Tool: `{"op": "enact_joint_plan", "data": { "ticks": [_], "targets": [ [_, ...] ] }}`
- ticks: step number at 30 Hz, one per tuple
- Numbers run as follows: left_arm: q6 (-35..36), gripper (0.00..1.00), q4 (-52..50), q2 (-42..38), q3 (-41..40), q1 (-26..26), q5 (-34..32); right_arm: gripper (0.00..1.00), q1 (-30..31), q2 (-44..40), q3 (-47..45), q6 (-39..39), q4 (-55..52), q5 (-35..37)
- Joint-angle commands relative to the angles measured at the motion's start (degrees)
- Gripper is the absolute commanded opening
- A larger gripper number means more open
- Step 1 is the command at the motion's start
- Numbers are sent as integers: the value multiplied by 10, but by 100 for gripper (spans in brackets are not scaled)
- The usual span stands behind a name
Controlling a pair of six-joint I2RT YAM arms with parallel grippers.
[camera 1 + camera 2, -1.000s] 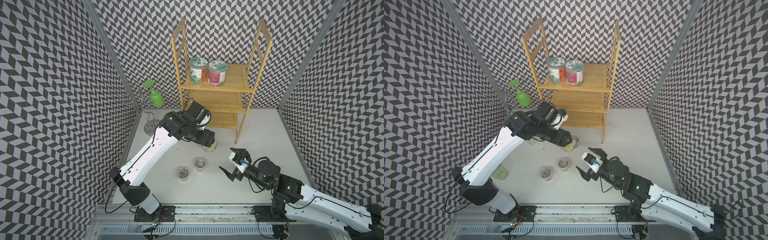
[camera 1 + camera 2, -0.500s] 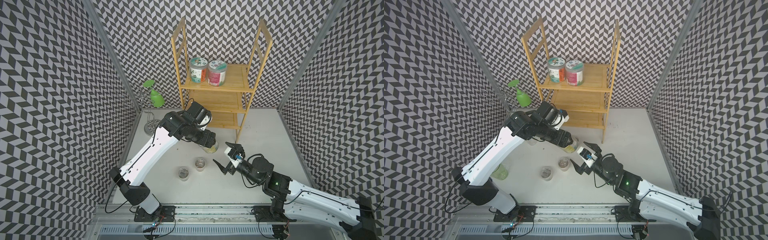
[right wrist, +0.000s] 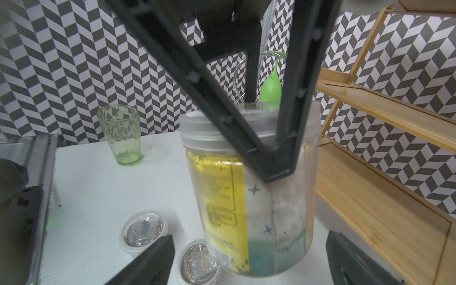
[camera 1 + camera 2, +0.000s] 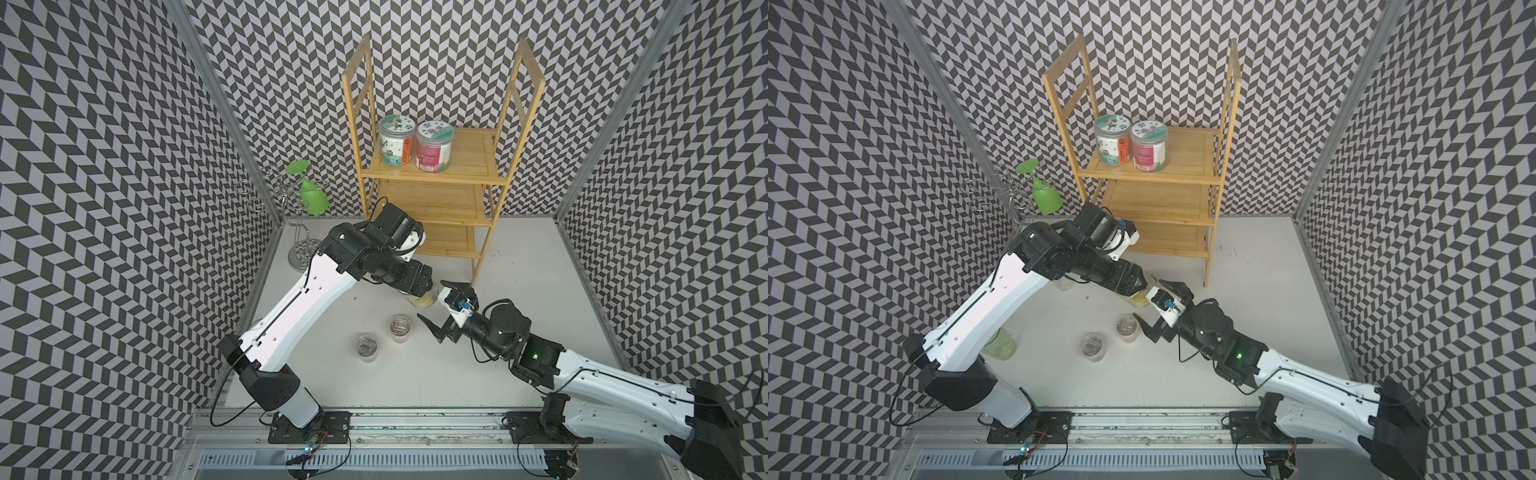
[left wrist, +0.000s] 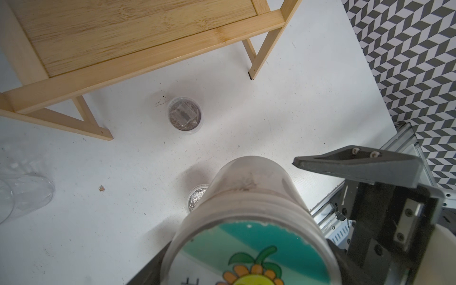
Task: Place the seed container on the shelf
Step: Pick up the seed jar at the center of the board.
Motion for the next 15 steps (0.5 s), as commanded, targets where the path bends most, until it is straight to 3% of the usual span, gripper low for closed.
{"op": "enact_joint_plan", "data": {
  "ticks": [1, 15],
  "targets": [
    [-3, 67, 8, -9, 7, -3, 10, 99, -3, 10, 22, 5, 47, -18],
    [-14, 67, 8, -5, 13, -22, 10, 99, -29, 59, 45, 10, 64, -27]
  ]
}}
